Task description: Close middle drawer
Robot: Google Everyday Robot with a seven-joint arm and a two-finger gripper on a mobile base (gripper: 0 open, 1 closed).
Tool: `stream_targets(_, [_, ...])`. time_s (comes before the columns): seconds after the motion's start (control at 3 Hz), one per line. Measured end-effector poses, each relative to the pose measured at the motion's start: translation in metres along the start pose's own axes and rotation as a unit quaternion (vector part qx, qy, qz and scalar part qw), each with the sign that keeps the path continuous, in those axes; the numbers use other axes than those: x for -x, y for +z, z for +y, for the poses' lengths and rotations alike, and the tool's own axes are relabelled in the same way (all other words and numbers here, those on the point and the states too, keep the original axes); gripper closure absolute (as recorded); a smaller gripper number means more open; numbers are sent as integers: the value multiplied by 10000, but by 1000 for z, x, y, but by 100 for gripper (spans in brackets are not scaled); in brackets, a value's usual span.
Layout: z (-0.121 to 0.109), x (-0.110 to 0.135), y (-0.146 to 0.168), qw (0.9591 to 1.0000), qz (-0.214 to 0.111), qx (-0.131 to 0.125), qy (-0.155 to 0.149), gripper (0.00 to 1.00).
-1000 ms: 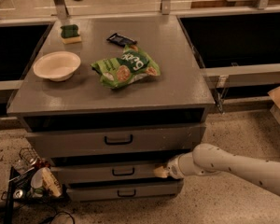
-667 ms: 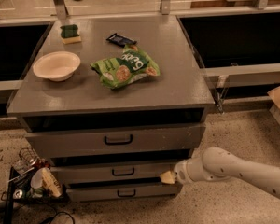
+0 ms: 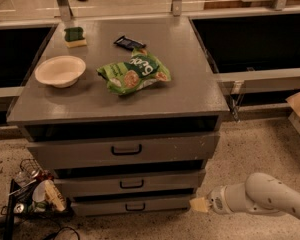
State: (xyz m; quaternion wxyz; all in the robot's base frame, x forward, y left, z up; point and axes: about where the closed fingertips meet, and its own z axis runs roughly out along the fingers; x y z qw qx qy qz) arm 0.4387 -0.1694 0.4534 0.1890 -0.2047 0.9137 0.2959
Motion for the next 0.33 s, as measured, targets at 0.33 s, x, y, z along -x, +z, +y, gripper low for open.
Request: stream_targets(0.33, [-3, -4, -4, 10000, -30, -26, 59, 81])
